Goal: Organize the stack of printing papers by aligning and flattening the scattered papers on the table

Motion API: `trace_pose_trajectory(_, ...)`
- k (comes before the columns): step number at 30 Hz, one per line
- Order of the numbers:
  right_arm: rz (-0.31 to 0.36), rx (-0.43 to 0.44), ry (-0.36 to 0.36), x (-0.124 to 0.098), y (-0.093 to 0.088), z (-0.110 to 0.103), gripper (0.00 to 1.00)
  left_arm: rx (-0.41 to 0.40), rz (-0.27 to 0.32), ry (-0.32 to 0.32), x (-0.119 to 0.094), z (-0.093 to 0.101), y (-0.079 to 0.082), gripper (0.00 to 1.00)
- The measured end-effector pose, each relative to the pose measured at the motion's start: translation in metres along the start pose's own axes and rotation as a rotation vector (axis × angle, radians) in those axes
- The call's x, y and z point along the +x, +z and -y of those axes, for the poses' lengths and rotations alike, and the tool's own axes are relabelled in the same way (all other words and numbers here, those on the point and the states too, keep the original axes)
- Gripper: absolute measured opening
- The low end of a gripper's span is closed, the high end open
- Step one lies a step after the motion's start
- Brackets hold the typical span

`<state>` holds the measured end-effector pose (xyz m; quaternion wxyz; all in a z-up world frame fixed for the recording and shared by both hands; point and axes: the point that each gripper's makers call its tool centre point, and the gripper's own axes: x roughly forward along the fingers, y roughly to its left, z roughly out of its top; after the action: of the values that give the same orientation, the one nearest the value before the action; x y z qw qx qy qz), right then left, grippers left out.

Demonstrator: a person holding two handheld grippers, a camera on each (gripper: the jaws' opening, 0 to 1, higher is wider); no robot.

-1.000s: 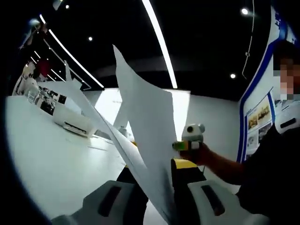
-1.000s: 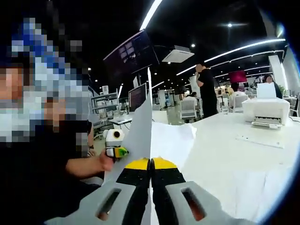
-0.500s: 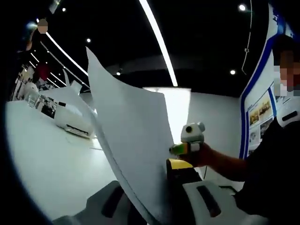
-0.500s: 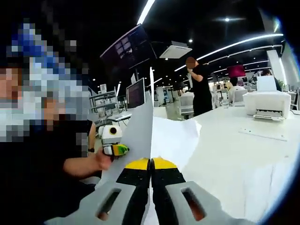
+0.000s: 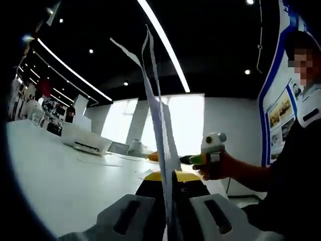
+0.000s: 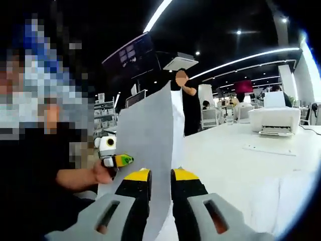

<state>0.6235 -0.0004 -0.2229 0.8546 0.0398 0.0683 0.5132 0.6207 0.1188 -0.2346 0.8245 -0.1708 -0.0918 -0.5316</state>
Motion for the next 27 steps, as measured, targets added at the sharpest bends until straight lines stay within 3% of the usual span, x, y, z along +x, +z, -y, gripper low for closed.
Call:
trace_pose_trajectory(12,0.08,-0.03,-0.122,-0.028,-0.011,-0.005,0.18,-0.007,-0.036,0.023,0.001,-0.003,-0.008,0.06)
trace_pose_trajectory(17,0.073,-0.057,-0.134,-0.034,-0.021,-0.013,0.23,-0.006,-0.045,0.032,0.002,-0.004,-0.01,0.06)
trace_pose_trajectory(21,0.063,-0.033,-0.176,-0.046,-0.033,-0.004,0.29,-0.002,-0.048,0.05,0.002,-0.006,-0.011,0.06)
trace_pose_trajectory(27,0.04,-0.046,-0.215,-0.064,-0.042,0.005,0.29,0.022,-0.07,0.07,0.004,-0.006,-0.015,0.06)
